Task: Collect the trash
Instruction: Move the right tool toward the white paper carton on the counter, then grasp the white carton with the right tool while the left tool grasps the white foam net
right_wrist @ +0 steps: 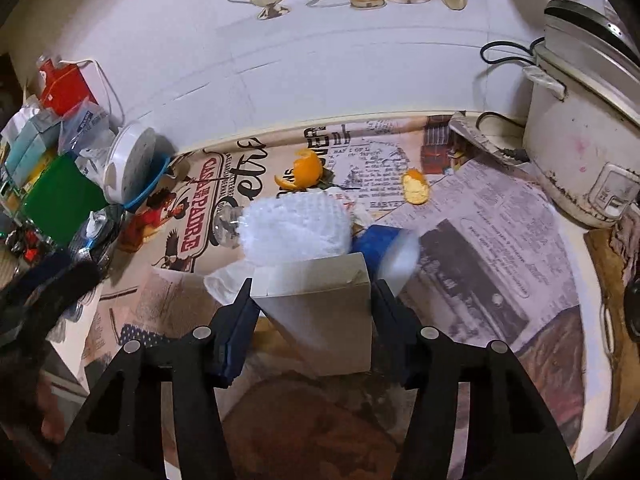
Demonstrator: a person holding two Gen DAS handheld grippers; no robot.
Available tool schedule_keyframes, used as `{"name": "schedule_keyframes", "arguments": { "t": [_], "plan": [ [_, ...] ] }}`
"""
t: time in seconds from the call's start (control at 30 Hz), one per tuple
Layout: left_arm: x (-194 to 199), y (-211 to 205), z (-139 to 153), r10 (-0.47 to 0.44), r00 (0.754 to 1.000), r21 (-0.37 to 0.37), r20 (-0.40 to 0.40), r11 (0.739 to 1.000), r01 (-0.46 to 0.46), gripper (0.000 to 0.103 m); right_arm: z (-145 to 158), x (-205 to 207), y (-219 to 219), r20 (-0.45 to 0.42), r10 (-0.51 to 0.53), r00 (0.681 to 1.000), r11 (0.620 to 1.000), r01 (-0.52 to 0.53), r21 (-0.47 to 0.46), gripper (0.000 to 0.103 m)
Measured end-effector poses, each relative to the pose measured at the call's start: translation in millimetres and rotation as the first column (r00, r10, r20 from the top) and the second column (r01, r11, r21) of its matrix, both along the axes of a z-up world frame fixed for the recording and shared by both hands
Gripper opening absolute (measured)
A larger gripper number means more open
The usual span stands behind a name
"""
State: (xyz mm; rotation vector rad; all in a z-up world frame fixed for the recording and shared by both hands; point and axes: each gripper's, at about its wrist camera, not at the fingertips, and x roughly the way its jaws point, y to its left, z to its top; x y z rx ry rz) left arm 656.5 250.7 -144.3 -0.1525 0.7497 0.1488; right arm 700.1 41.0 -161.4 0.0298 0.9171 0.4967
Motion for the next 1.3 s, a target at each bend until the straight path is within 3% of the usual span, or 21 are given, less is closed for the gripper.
{"name": "schedule_keyframes", "arguments": {
  "t": [0.13, 0.27, 0.4, 0.5, 0.63, 0.7, 0.73, 0.87, 1.3],
  "plan": [
    [48.9, -24.0, -13.5, -0.036, 0.999, -0.039, -0.020, 0.999, 0.036, 0.102, 11.8, 5.9, -27.1, 0.000, -0.011, 1.000, 1.000, 0.011, 0.015, 0.052],
    [81.2, -39.2, -33.9, 0.000, 0.999, -0.025, -0.052, 1.000, -0.001, 0.096, 18.6, 10.5, -48.8, 0.001, -0.024, 1.000, 0.999, 0.024, 0.032, 0.052],
    [100.4, -44.9, -54.9, -0.021, 0.994, -0.126, -0.104, 0.992, 0.007, 0.085, 21.4, 9.8, -71.6, 0.013, -0.052, 0.999, 0.998, 0.051, 0.030, 0.052],
    [105.2, -43.1, -65.3, -0.032, 0.992, -0.207, -0.123, 0.978, 0.006, 0.073, 22.1, 6.4, -81.9, 0.019, -0.066, 0.998, 0.997, 0.066, 0.033, 0.052],
    [108.7, -36.9, -74.6, -0.083, 0.989, -0.366, -0.119, 0.930, 0.034, 0.038, 21.7, 0.0, -91.2, 0.021, -0.094, 0.995, 0.995, 0.093, 0.036, 0.052],
    [108.0, -38.1, -76.4, -0.108, 0.987, -0.409, -0.115, 0.911, 0.052, 0.032, 22.0, -4.4, -93.8, 0.023, -0.107, 0.994, 0.994, 0.106, 0.034, 0.052],
    [106.8, -39.6, -75.6, -0.115, 0.987, -0.410, -0.110, 0.910, 0.061, 0.025, 22.4, -7.2, -93.8, 0.025, -0.114, 0.993, 0.993, 0.113, 0.032, 0.052],
    [97.4, -43.0, -64.4, -0.127, 0.989, -0.368, -0.082, 0.925, 0.088, 0.016, 26.0, -20.9, -93.6, 0.035, -0.135, 0.990, 0.991, 0.134, 0.028, 0.052],
    [19.6, -16.4, 20.2, -0.140, 0.986, -0.193, 0.095, 0.969, 0.156, 0.012, 50.0, -67.4, -83.4, 0.118, -0.213, 0.970, 0.977, 0.211, 0.032, 0.052]
  ]
}}
